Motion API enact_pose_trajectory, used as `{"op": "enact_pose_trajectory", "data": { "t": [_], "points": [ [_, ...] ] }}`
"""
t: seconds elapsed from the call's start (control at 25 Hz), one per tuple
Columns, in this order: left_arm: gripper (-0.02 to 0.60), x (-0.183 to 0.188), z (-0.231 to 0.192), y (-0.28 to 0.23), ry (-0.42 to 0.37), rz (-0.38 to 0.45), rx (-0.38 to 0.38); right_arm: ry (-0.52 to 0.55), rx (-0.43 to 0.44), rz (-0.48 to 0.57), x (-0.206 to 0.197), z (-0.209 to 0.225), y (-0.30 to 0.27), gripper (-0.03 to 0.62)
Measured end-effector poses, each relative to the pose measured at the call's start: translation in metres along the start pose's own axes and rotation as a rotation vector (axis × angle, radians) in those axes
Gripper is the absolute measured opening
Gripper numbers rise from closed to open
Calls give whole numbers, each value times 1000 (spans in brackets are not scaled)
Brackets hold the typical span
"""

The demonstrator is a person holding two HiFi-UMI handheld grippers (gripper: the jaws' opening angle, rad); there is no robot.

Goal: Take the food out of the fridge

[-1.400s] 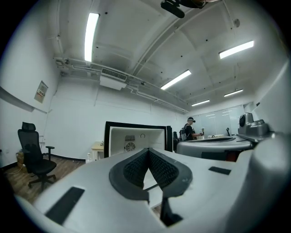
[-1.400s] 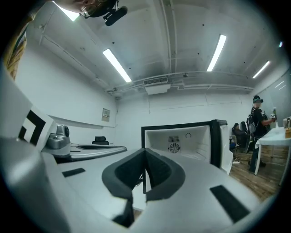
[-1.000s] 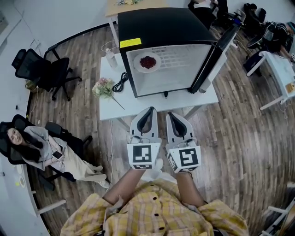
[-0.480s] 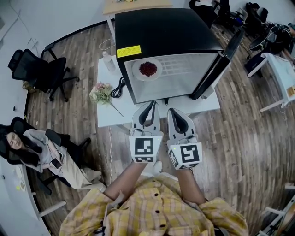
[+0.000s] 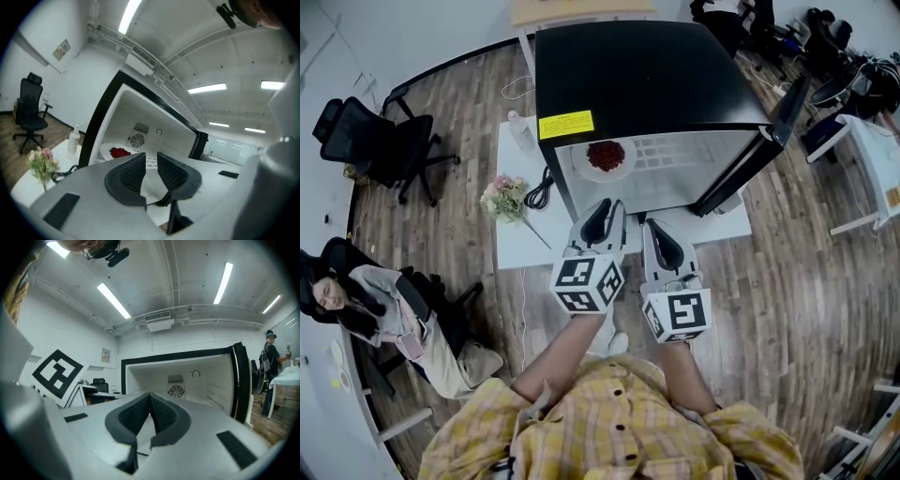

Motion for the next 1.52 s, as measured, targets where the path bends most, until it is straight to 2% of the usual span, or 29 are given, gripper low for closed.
{"op": "enact_pose_trajectory", "data": {
  "t": [0.08,0.12,0.16,0.44,0.52,0.6,0.68,1.0,1.12,1.32,1.44,1.52],
  "points": [
    [76,-6,-8,-7,138,7,-14,-7,5,-4,-2,3,-5,8],
    [110,-8,-12,-9,207,19,-20,-15,12,-9,-4,3,-8,8],
    [118,-10,-16,-11,274,32,-24,-26,21,-16,-7,4,-10,8],
    [123,-35,-36,-34,798,66,-54,-35,13,-37,-11,18,-15,8],
    [123,-45,-41,-41,917,61,-63,-39,3,-37,-11,23,-16,8],
    [123,-52,-45,-47,1001,55,-75,-43,-7,-40,-12,27,-17,8],
    [123,-56,-49,-51,1052,55,-77,-46,-14,-42,-12,29,-19,8],
    [118,-72,-66,-70,1169,56,-31,-46,-22,-53,-15,36,-29,8],
    [86,-76,-72,-75,1167,46,-14,-46,-26,-57,-17,38,-31,8],
    [81,-79,-75,-84,1182,34,1,-52,-32,-67,-21,41,-33,8],
    [26,-79,-78,-85,1150,19,19,-51,-33,-67,-20,40,-34,8],
    [23,-79,-78,-85,1149,6,24,-48,-33,-66,-21,40,-34,8]
  ]
}}
Point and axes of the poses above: the fingertips, and each gripper's own axes: y backward along the fingers, z to its right, x out of its top, the point moved 1 cm from there along y, backward along the fingers, and after that the axes turned 15 degrees about -y, right-handed, at the moved point
